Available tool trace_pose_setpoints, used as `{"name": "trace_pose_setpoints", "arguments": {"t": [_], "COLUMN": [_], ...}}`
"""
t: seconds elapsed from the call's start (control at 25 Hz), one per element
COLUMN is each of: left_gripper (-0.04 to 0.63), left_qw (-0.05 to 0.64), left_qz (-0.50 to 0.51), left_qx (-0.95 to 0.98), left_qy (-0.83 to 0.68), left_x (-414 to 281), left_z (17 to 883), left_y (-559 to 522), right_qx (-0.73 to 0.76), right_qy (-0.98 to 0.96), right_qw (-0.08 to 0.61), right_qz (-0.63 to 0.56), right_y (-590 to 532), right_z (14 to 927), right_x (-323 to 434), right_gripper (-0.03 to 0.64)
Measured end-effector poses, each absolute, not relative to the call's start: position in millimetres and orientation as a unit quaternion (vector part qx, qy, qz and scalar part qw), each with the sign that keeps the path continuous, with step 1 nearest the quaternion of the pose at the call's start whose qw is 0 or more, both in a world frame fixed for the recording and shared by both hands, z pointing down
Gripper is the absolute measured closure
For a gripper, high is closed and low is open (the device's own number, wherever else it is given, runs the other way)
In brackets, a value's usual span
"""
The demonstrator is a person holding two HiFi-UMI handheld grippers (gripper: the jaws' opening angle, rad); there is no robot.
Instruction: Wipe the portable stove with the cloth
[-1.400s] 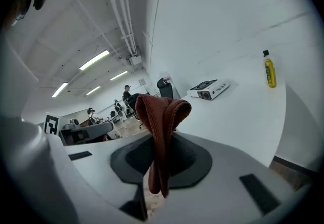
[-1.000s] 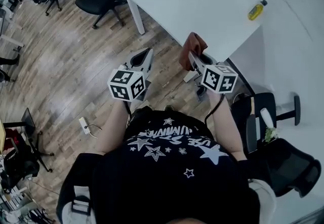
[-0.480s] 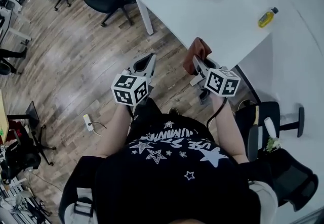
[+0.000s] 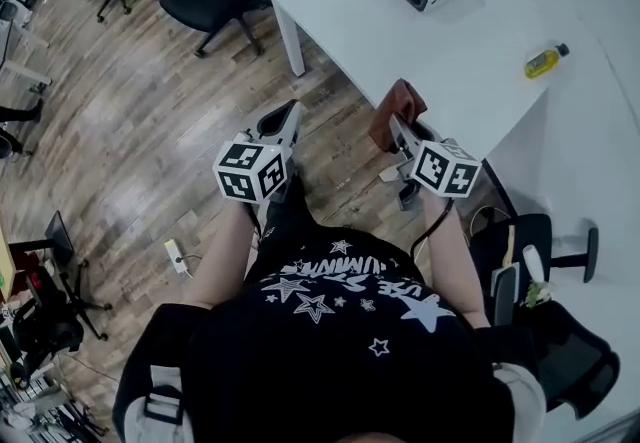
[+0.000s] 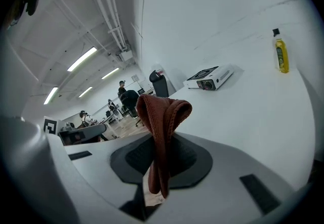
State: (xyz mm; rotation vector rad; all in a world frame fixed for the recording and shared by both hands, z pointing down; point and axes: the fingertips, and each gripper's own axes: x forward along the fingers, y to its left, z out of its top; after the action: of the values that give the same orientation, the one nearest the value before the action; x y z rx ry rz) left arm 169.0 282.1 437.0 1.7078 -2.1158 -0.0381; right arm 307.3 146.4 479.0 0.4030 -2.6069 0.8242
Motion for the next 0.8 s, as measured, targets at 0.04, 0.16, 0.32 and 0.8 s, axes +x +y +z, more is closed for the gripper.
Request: {"name": "trace_pose_setpoints", "arguments": {"t": [0.04,0.16,0.32,0.8], "left_gripper": [0.588,0.588,0.588,0.586], "left_qw": [0.209,0.21,0.215,0.227], "left_qz": [-0.013,-0.011,-0.006,-0.036], "left_qx": [0.617,0.634,0.66,0.694], "left_qy": [-0.758,-0.744,-0.72,-0.683], "left_x": [153,109,56,-65], "left_z": [436,435,431,430], "left_y": [278,261,240,206], "right_qx": [0.149,0.177,0.209,0.289], "right_qy": [-0.925,-0.92,-0.913,-0.894], "right_qw": [0.188,0.186,0.176,0.158], "right_qz": [0.294,0.295,0.303,0.304], "right_y": [142,127,114,101], "right_z": [480,477,468,457], "right_x": [294,255,208,129], "right_gripper": [0.554,0.554,0.554,0.554]}}
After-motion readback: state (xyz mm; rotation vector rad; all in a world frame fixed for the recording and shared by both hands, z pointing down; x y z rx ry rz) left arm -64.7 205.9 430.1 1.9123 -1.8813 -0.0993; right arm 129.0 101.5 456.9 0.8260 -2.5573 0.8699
